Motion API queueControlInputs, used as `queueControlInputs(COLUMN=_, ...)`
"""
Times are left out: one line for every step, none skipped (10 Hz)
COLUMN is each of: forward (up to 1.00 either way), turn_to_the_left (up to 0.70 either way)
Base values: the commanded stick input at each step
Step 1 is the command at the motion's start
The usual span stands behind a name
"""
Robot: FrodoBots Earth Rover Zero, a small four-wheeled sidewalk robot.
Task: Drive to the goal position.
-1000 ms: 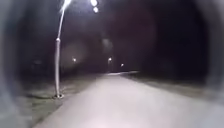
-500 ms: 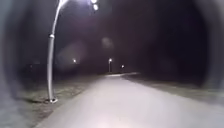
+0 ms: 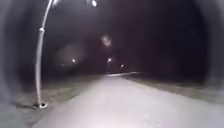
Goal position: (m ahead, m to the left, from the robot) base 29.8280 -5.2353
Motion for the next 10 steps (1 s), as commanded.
queueControlInputs(forward=0.7, turn_to_the_left=0.0)
queueControlInputs(forward=0.7, turn_to_the_left=0.0)
queueControlInputs(forward=0.7, turn_to_the_left=0.0)
queueControlInputs(forward=0.7, turn_to_the_left=0.0)
queueControlInputs(forward=0.7, turn_to_the_left=0.0)
queueControlInputs(forward=0.7, turn_to_the_left=0.0)
queueControlInputs(forward=0.7, turn_to_the_left=0.0)
queueControlInputs(forward=0.7, turn_to_the_left=0.09)
queueControlInputs(forward=0.7, turn_to_the_left=0.14)
queueControlInputs(forward=0.7, turn_to_the_left=0.07)
